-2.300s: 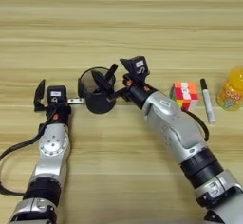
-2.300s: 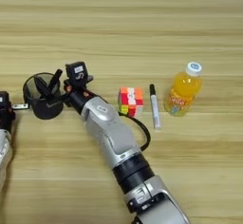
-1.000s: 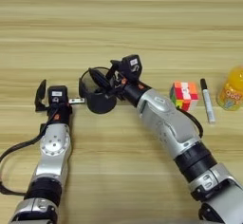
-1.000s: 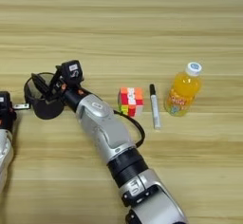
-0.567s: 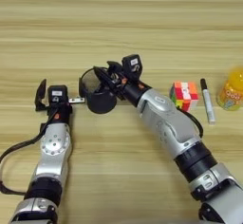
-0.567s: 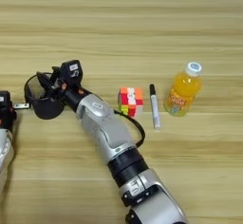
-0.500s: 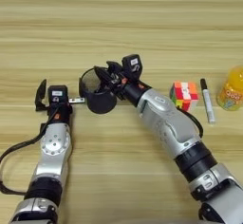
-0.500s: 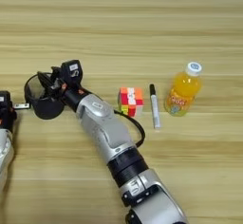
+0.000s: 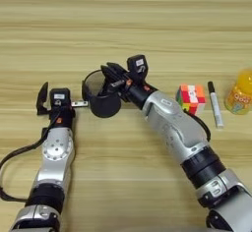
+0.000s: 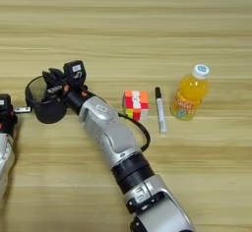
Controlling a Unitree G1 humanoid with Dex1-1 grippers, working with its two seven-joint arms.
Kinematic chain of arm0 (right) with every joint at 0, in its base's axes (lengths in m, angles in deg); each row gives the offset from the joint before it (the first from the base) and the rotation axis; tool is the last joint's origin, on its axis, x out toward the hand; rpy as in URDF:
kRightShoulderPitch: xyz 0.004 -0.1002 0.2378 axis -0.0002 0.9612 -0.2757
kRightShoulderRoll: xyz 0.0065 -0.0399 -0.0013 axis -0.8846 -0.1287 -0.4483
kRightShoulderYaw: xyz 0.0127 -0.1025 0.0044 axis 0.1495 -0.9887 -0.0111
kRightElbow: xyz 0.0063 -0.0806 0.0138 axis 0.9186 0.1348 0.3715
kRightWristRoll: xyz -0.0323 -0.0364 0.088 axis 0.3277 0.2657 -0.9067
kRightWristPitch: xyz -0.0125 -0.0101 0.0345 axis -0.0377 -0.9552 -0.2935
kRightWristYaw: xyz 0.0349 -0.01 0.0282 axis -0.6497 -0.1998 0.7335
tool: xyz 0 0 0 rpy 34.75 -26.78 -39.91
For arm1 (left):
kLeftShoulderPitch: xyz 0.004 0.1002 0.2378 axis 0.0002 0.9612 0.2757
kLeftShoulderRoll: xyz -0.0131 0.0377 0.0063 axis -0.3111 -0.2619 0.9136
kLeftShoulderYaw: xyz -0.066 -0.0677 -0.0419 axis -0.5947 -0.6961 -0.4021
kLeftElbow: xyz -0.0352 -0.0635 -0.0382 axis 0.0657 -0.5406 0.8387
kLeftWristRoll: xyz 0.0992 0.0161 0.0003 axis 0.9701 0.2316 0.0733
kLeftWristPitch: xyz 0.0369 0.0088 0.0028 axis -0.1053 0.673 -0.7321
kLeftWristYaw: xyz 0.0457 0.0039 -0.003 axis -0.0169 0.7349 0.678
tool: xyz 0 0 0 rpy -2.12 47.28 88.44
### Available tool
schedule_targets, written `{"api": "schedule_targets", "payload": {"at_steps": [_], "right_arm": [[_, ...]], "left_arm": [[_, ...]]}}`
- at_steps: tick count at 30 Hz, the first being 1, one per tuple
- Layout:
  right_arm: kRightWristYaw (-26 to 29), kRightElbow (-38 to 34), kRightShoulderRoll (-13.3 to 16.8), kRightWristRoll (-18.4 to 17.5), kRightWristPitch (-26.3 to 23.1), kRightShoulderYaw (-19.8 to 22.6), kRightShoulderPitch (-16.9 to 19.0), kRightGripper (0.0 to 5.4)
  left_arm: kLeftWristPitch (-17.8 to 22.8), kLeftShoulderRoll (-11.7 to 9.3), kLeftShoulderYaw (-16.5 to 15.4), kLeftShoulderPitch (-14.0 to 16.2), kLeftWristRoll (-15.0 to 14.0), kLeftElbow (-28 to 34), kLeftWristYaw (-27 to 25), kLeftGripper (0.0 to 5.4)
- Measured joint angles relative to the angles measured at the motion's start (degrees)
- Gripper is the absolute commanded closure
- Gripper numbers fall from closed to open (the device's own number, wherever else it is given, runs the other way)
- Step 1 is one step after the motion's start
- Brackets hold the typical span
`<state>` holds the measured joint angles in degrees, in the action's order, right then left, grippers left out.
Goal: Move the objects on the table
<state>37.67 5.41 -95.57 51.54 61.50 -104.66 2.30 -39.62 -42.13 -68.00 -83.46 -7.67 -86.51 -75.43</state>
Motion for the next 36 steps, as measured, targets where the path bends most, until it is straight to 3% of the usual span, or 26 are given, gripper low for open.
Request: {"api": "schedule_targets", "payload": {"at_steps": [5, 15, 22, 24, 29, 36], "right_arm": [[-0.25, -3.67, 0.01, -0.14, -1.00, -0.59, 0.53, 4.67], [-4.58, -24.62, 1.08, -2.85, -7.54, -2.78, 2.02, 4.67], [-7.17, -29.42, 2.50, -2.13, -7.67, -0.99, 4.20, 4.67], [-8.10, -31.03, 2.61, -1.34, -7.46, -0.06, 4.46, 4.67], [-10.70, -35.84, 5.77, 6.75, -4.76, 4.17, 8.07, 4.67], [-10.90, -33.83, 7.88, 13.60, 0.14, 6.62, 13.26, 4.67]], "left_arm": [[0.01, 0.00, 0.00, 0.01, 0.00, 0.04, 0.00, 0.00], [0.07, 0.02, 0.00, 0.20, 0.00, 0.35, 0.06, 0.00], [0.07, 0.02, 0.00, 0.17, 0.00, 0.09, 0.05, 0.00], [0.06, 0.02, 0.00, 0.15, 0.00, 0.01, 0.05, 0.00], [0.06, 0.06, 0.02, 0.08, 0.00, -0.02, 0.05, 0.00], [0.06, 0.07, 0.03, 0.08, -0.01, 0.00, 0.03, 0.00]]}}
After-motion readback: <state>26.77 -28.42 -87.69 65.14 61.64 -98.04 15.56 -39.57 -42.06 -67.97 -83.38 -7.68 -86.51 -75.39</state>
